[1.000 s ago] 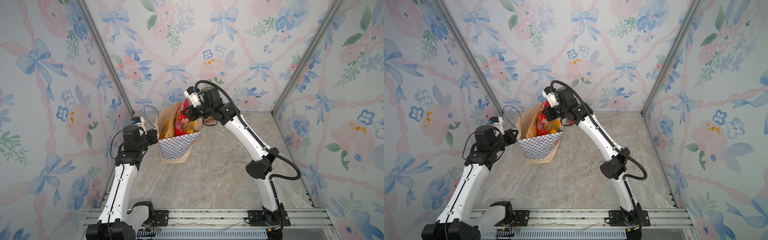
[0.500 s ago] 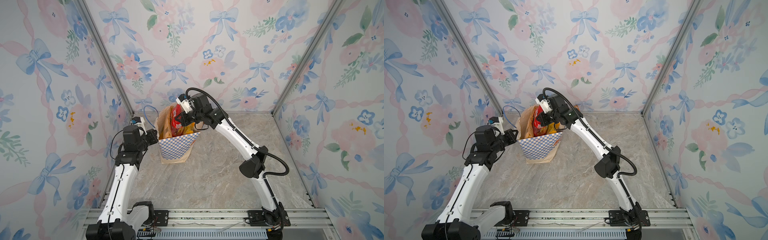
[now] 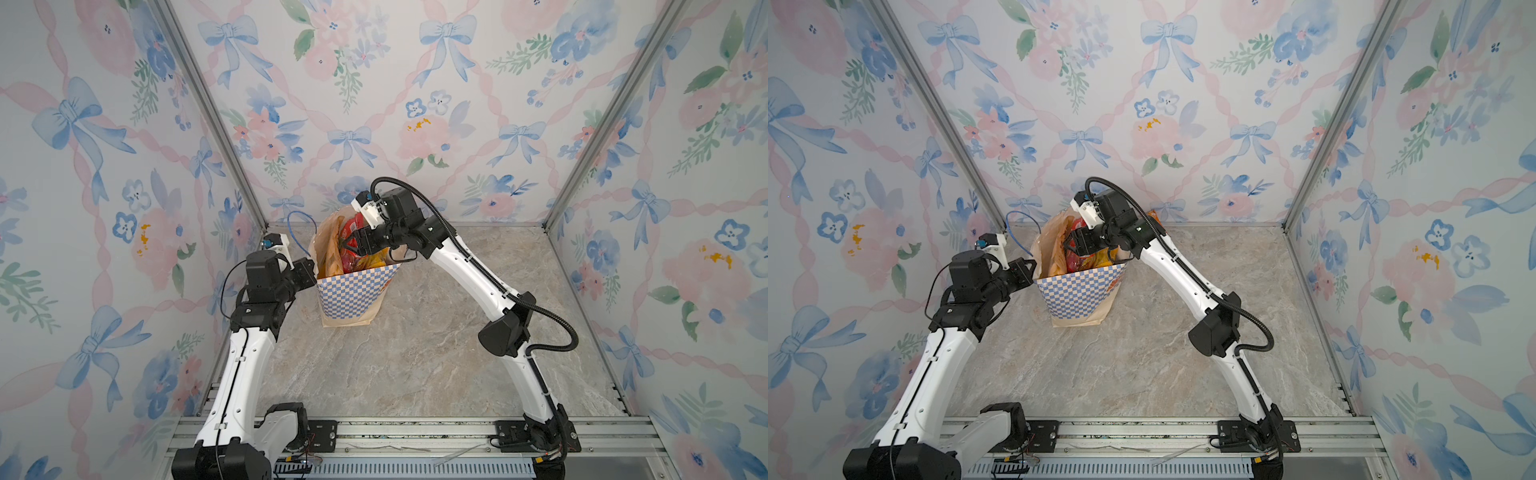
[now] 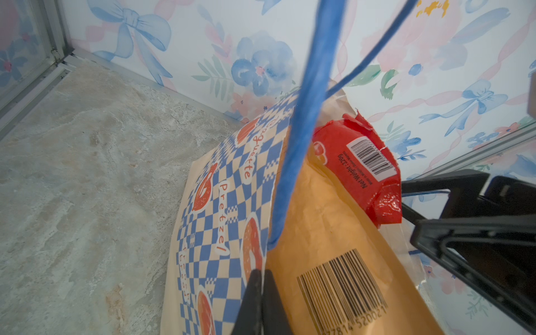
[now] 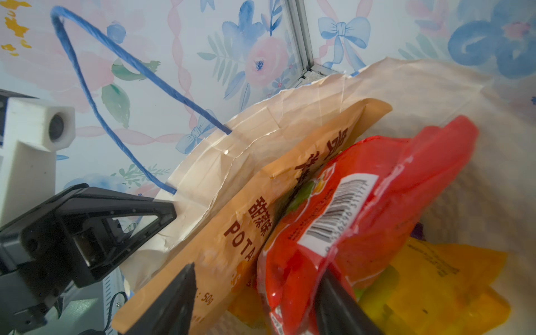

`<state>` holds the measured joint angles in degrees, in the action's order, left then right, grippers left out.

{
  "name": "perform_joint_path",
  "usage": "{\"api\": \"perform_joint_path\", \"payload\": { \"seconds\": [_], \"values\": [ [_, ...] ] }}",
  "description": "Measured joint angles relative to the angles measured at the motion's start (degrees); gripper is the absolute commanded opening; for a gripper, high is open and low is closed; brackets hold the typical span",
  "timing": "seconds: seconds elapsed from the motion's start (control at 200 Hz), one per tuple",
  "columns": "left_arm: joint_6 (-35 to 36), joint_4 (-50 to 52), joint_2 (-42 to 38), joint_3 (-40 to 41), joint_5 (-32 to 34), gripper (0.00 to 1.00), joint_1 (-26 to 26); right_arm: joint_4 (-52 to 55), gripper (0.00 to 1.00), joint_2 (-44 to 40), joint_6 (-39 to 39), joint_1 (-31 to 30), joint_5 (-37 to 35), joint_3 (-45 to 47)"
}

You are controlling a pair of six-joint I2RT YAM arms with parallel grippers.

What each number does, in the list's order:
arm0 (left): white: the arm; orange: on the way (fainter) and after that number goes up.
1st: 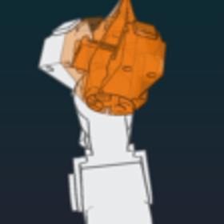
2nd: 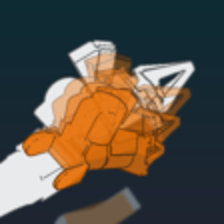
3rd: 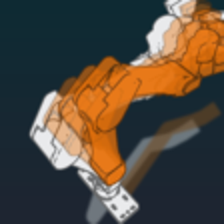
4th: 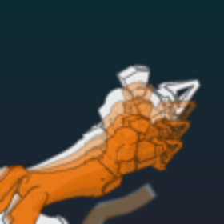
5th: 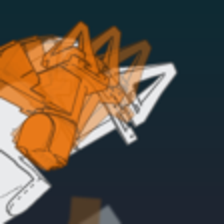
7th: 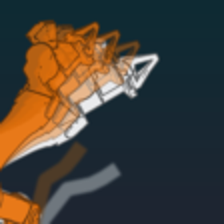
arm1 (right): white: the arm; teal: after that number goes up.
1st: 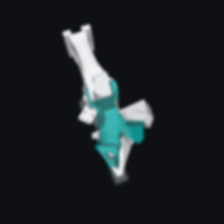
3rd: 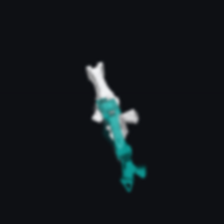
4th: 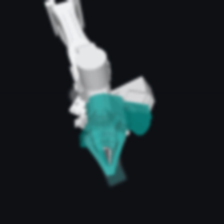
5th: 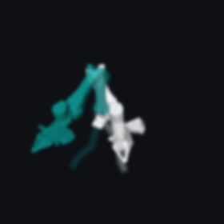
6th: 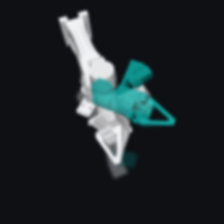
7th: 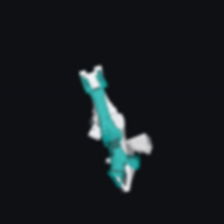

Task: Place the snacks into the paper bag
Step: Place the snack in the paper bag, then pick up the snack from the top-center of the table.

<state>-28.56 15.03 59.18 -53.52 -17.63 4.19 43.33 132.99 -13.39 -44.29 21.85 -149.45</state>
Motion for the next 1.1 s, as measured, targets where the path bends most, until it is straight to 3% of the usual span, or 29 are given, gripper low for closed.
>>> {"api": "perform_joint_path", "payload": {
  "seconds": [0.395,0.675,0.805,0.945,1.1],
  "values": [
    [0.0,0.0,0.0,0.0,0.0,0.00,0.0,5.6,0.86,-7.4,2.0,2.7,-0.6,0.5],
    [0.0,0.0,0.0,0.0,0.0,0.00,0.0,3.3,0.92,-17.5,-1.0,14.0,3.2,1.9],
    [0.0,0.0,0.0,0.0,0.0,0.00,0.0,1.7,1.00,-19.0,-3.6,18.8,3.9,2.3],
    [0.0,0.0,0.0,0.0,0.0,0.00,0.0,-2.7,0.96,-19.1,-8.9,22.9,5.9,6.9],
    [0.0,0.0,0.0,0.0,0.0,0.00,0.0,-12.3,0.97,-19.1,-17.9,28.2,7.7,18.2]
  ]
}}
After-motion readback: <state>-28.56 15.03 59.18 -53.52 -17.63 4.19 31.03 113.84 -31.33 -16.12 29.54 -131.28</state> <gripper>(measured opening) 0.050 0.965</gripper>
